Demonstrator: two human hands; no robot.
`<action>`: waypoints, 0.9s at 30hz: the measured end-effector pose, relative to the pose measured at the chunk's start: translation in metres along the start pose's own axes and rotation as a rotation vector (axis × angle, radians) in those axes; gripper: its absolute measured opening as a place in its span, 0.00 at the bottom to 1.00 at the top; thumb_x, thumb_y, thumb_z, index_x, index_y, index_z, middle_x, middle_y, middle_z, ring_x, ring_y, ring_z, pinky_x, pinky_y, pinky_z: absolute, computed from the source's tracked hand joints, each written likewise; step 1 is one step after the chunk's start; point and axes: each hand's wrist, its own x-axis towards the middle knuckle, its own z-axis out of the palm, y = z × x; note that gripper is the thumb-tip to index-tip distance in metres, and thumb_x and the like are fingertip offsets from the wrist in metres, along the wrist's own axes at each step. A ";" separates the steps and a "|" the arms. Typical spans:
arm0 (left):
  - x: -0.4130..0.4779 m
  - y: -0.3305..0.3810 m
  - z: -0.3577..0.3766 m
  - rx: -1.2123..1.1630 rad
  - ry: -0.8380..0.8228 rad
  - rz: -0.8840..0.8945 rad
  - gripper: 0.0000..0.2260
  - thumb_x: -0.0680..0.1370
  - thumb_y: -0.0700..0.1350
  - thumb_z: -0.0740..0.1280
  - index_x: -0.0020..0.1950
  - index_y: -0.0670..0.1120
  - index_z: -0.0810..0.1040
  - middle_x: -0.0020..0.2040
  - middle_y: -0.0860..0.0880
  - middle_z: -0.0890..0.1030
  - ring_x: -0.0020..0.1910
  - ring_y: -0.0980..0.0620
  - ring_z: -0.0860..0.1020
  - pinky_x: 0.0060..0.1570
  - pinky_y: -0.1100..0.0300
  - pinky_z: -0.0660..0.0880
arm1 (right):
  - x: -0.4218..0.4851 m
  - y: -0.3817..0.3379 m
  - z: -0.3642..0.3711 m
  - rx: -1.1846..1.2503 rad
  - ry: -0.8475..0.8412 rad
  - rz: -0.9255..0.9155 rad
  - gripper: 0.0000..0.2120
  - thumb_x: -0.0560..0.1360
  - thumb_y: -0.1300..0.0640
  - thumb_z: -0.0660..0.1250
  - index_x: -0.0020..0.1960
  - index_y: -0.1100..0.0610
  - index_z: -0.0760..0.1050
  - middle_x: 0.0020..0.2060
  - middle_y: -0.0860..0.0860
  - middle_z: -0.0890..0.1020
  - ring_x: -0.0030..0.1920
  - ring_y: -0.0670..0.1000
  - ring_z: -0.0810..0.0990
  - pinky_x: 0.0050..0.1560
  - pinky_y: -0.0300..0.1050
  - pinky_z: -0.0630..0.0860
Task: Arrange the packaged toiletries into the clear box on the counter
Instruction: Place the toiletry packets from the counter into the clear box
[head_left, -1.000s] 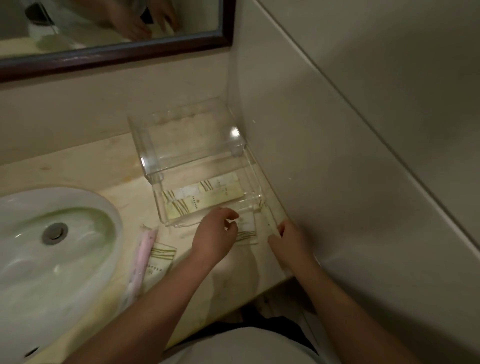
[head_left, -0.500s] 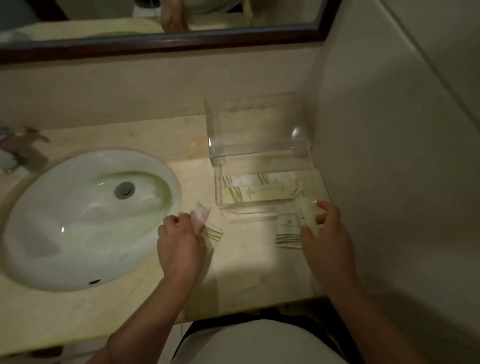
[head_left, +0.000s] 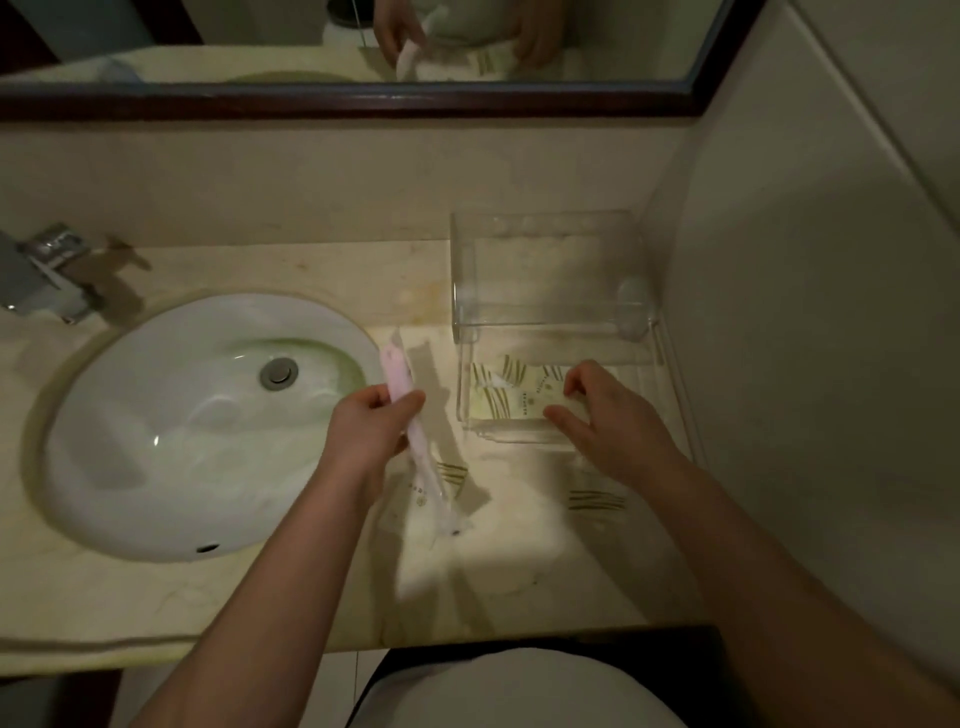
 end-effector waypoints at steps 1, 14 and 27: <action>0.003 0.006 0.006 -0.077 -0.012 -0.038 0.03 0.76 0.40 0.69 0.46 0.41 0.79 0.47 0.40 0.83 0.46 0.43 0.82 0.51 0.49 0.80 | 0.009 0.004 -0.003 -0.045 -0.024 -0.013 0.13 0.75 0.45 0.67 0.51 0.50 0.66 0.48 0.45 0.76 0.42 0.48 0.75 0.38 0.44 0.66; 0.034 0.022 0.032 -0.276 -0.040 -0.164 0.06 0.78 0.38 0.66 0.54 0.39 0.77 0.43 0.44 0.80 0.42 0.49 0.79 0.46 0.55 0.78 | 0.068 0.019 -0.007 -0.171 -0.338 -0.098 0.10 0.77 0.55 0.63 0.56 0.51 0.79 0.48 0.49 0.83 0.49 0.52 0.80 0.48 0.47 0.75; 0.044 0.015 0.046 -0.339 -0.032 -0.178 0.04 0.77 0.36 0.66 0.51 0.40 0.77 0.47 0.43 0.81 0.46 0.47 0.81 0.51 0.53 0.79 | 0.076 0.023 0.007 -0.173 -0.309 -0.039 0.06 0.71 0.55 0.71 0.48 0.49 0.79 0.44 0.45 0.77 0.46 0.48 0.78 0.44 0.40 0.72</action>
